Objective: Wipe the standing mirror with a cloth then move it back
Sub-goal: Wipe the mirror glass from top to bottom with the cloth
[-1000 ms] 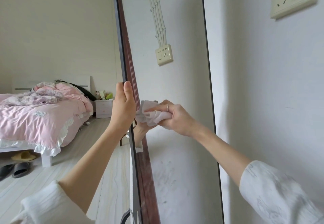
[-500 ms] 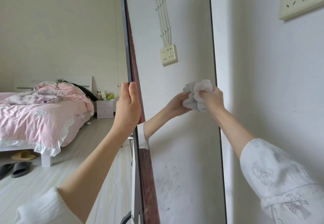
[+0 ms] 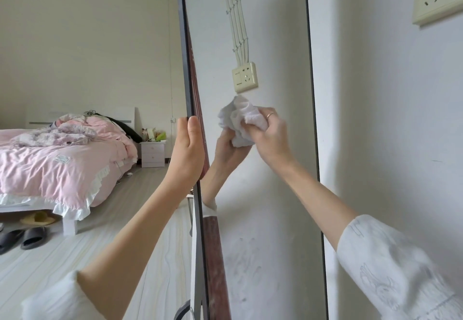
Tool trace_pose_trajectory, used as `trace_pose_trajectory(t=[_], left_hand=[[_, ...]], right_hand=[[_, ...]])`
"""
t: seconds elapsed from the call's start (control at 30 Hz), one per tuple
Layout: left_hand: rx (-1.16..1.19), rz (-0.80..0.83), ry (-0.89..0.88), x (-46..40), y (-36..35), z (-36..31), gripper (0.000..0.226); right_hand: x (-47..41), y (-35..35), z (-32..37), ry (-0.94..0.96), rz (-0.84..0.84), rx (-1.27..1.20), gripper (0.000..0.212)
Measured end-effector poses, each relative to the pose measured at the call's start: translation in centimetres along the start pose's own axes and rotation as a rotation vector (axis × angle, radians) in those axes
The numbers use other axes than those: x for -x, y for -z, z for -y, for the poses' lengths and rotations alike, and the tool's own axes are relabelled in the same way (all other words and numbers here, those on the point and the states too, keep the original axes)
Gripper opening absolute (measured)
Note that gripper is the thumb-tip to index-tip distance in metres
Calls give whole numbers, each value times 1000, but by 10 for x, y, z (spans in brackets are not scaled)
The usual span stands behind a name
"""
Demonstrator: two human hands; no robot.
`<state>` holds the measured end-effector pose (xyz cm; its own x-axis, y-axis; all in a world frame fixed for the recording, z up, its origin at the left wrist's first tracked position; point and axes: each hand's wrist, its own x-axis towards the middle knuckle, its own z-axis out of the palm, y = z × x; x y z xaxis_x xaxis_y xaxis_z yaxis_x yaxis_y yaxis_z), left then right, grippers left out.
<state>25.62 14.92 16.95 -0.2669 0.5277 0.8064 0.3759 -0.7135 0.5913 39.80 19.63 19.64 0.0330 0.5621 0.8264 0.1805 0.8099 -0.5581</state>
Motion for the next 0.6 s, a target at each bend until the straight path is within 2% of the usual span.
trace_pose_trajectory(t=[0.1, 0.2, 0.3, 0.37, 0.43, 0.47, 0.53, 0.6], left_hand=[[8, 28, 46, -4, 3, 3, 30], [18, 62, 93, -6, 5, 2, 31], [1, 81, 121, -5, 6, 1, 29], [-6, 102, 135, -4, 7, 0, 27], [-6, 115, 140, -4, 8, -2, 25], [-7, 116, 142, -4, 8, -3, 25], [-16, 116, 145, -4, 7, -4, 28], [-14, 128, 147, -4, 7, -4, 28]], right_hand=[[38, -7, -5, 52, 128, -72, 34], [67, -7, -15, 39, 223, -59, 36], [93, -1, -27, 107, 369, 82, 27], [101, 12, -33, 188, 529, 218, 25], [97, 26, -34, 155, 688, 367, 25], [93, 31, -33, 133, 717, 408, 23], [80, 34, -28, 100, 603, 351, 18], [65, 27, -18, 58, 367, 241, 17]])
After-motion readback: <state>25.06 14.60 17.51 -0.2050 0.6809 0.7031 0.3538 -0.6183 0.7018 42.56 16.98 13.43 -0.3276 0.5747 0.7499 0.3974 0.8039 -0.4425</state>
